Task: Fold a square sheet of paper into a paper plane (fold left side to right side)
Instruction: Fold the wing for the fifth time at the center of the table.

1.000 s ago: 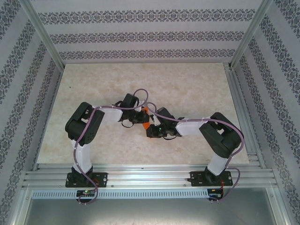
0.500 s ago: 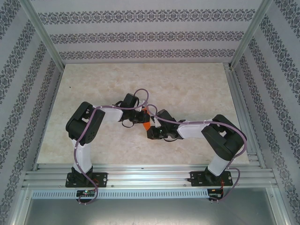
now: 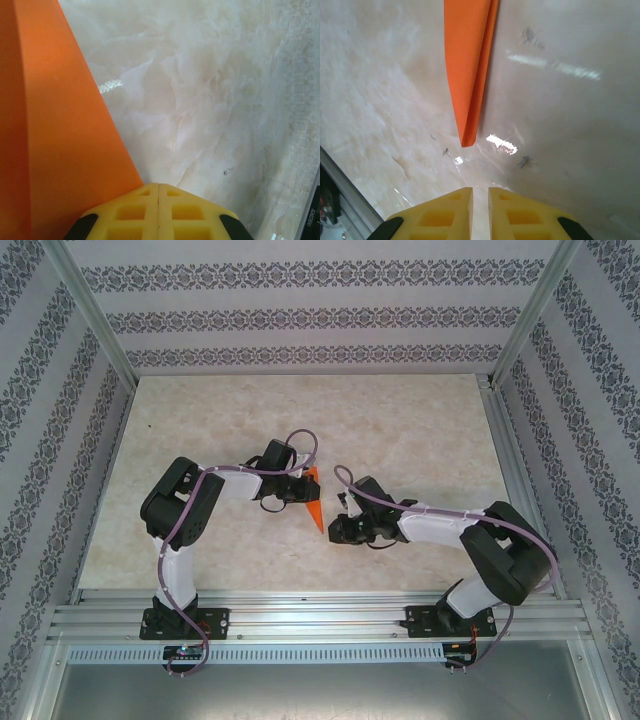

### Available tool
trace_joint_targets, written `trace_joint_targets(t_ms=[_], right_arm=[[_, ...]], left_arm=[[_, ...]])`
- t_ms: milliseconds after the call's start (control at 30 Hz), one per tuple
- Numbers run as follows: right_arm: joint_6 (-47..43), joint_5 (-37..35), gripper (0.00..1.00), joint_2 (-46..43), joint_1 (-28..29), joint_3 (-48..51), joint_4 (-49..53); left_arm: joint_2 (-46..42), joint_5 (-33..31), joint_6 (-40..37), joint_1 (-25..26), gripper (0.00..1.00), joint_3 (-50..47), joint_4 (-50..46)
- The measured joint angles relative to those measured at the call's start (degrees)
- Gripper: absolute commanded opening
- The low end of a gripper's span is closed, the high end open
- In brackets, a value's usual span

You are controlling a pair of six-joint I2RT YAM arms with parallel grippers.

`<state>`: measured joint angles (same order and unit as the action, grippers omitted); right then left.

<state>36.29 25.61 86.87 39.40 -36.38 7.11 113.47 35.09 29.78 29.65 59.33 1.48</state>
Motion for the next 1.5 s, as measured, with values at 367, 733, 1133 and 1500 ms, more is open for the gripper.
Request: trace_joint_targets(t_ms=[367, 733, 1133, 1500], right_arm=[[1.55, 1.51, 0.16, 8.13, -0.72, -7.67, -6.08], [1.33, -0.26, 0.16, 13.51, 0.7, -8.48, -6.05], [1.29, -3.3, 0.16, 13.25, 2.27, -7.85, -6.99], [1.31, -4.87, 0.16, 13.88, 2.99, -8.87, -6.99]], left_arm=[[-0.13, 0.0, -0.26, 0.0, 0.0, -0.46, 0.72], [-0.17, 0.0, -1.36, 0.0, 0.01, -0.44, 0.63], [2.49, 1.88, -6.82, -1.42, 0.06, 6.16, -8.76], [7.78, 4.0, -9.31, -4.59, 0.1, 15.54, -15.78]])
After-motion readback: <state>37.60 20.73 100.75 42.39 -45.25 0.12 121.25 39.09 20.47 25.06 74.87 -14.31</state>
